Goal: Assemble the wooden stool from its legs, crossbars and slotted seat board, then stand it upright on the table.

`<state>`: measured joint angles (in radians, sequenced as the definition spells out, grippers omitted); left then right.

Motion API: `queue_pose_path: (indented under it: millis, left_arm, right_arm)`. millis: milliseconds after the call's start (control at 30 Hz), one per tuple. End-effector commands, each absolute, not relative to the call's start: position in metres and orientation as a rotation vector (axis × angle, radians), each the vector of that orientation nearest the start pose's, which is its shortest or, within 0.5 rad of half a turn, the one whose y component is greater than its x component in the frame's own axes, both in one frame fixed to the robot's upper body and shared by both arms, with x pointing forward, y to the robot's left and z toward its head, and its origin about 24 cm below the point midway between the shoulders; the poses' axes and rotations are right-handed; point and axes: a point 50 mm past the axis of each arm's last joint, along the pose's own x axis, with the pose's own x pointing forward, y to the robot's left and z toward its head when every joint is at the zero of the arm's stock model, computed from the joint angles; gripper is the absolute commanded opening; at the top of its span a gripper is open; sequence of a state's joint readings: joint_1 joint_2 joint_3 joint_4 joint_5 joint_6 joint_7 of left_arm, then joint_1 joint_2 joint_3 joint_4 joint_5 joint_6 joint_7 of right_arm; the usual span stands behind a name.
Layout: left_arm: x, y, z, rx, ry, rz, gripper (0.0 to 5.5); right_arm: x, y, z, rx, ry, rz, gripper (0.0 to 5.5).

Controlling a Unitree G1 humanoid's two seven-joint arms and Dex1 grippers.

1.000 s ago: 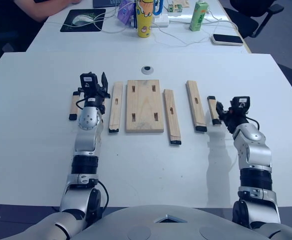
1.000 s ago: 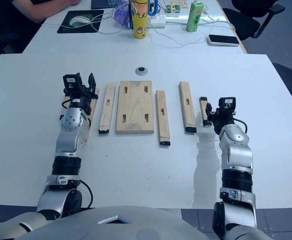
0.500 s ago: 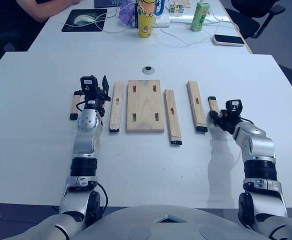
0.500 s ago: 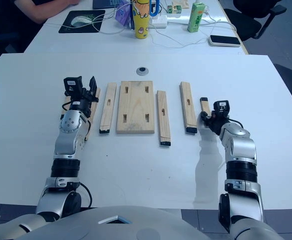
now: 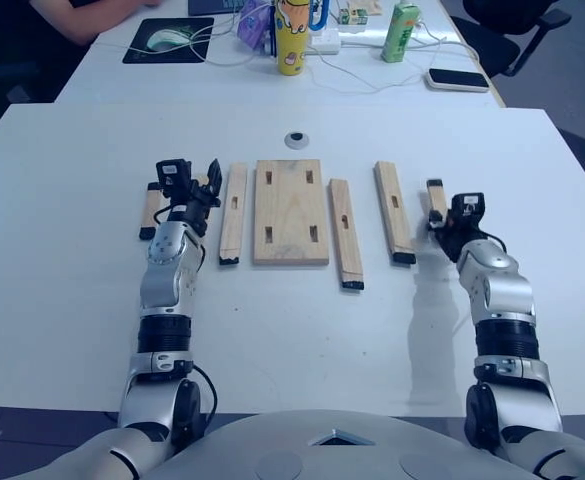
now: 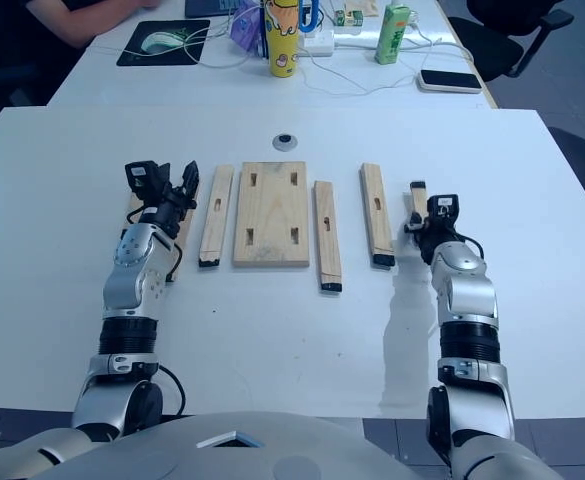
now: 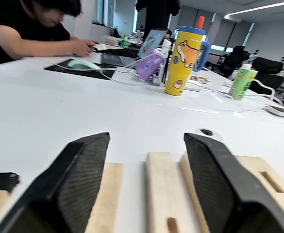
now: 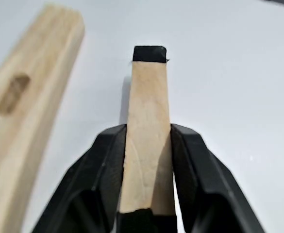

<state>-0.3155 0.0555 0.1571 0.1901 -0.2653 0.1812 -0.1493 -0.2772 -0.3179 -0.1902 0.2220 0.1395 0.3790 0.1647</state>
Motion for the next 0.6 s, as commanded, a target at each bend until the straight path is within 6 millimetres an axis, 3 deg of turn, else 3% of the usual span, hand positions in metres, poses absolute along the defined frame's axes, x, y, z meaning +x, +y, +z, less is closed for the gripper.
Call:
queue_pose_path:
  millis: [33,100,200,600]
  left_arm:
    - [0.317,0.151,0.082,-0.504,0.055,-0.27,3.11]
    - [0.314,0.133,0.09,-0.647,0.102,-0.443,3.11]
    - [0.309,0.122,0.103,-0.763,0.111,-0.569,3.11]
    - [0.303,0.11,0.106,-0.826,0.228,-0.676,3.11]
  right_arm:
    - [0.308,-0.166,0.089,-0.002,0.022,0.32,1.34]
    - [0.301,-0.135,0.087,-0.002,0.014,0.498,1.34]
    - [0.296,-0.118,0.085,0.015,0.018,0.632,1.34]
    - [0.279,-0.103,0.087,0.066,0.001,0.872,1.34]
